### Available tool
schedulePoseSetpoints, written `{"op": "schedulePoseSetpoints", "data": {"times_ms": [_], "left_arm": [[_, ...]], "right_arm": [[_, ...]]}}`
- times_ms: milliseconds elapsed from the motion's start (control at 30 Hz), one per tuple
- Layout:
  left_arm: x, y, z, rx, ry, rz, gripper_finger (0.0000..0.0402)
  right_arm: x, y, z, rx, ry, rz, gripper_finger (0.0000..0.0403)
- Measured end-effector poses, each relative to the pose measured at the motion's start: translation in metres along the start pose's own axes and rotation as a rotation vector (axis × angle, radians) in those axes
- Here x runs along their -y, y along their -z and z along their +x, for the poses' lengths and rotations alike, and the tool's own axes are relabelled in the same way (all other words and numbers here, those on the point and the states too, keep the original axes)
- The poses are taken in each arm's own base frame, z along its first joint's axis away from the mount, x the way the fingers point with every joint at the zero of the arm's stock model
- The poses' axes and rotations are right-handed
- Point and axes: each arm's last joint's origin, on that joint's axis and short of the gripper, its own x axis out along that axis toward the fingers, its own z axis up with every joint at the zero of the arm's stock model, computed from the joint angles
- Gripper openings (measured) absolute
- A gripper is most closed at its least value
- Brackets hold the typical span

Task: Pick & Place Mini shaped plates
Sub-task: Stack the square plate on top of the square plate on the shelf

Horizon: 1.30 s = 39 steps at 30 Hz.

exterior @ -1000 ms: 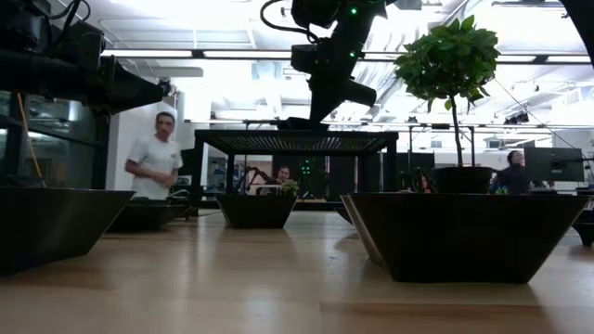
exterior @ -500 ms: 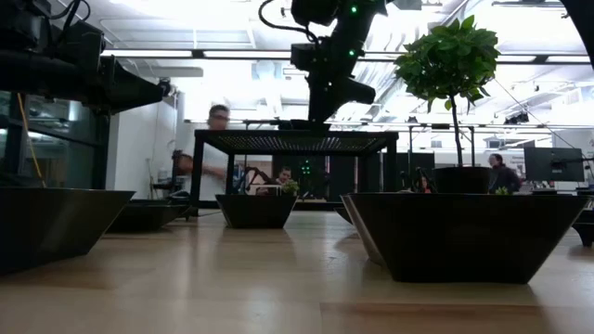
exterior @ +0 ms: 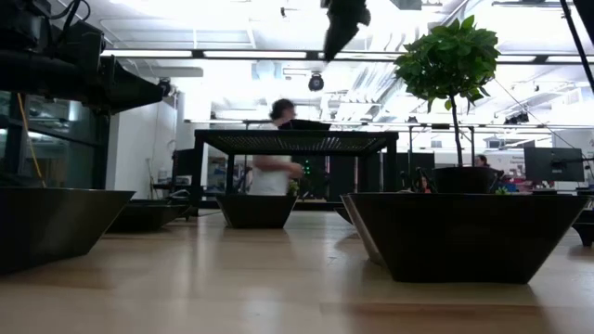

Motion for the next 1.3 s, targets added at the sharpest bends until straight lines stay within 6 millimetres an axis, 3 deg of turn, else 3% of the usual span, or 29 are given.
{"op": "schedulePoseSetpoints", "data": {"times_ms": [167,300,467,800,1100,1300], "left_arm": [[0.000,0.000,0.000,0.000,0.000,0.000,0.0117],[0.000,0.000,0.000,0.001,0.000,0.000,0.0117],[0.000,0.000,0.000,0.000,0.001,0.000,0.0117],[0.000,0.000,0.000,-0.001,0.005,0.000,0.0117],[0.000,0.000,0.000,0.000,0.006,0.000,0.0117],[0.000,0.000,0.000,-0.001,0.006,0.000,0.0117]], "right_arm": [[0.003,0.017,-0.026,-0.126,-0.167,0.184,0.0138],[0.003,0.023,-0.038,-0.091,-0.332,0.305,0.0138],[-0.009,0.043,-0.045,-0.169,-0.360,0.395,0.0137],[-0.074,0.114,-0.029,-0.448,-0.375,0.484,0.0137],[-0.121,0.172,-0.028,-0.522,-0.423,0.656,0.0138],[-0.159,0.201,-0.010,-0.576,-0.483,0.736,0.0138]]}}
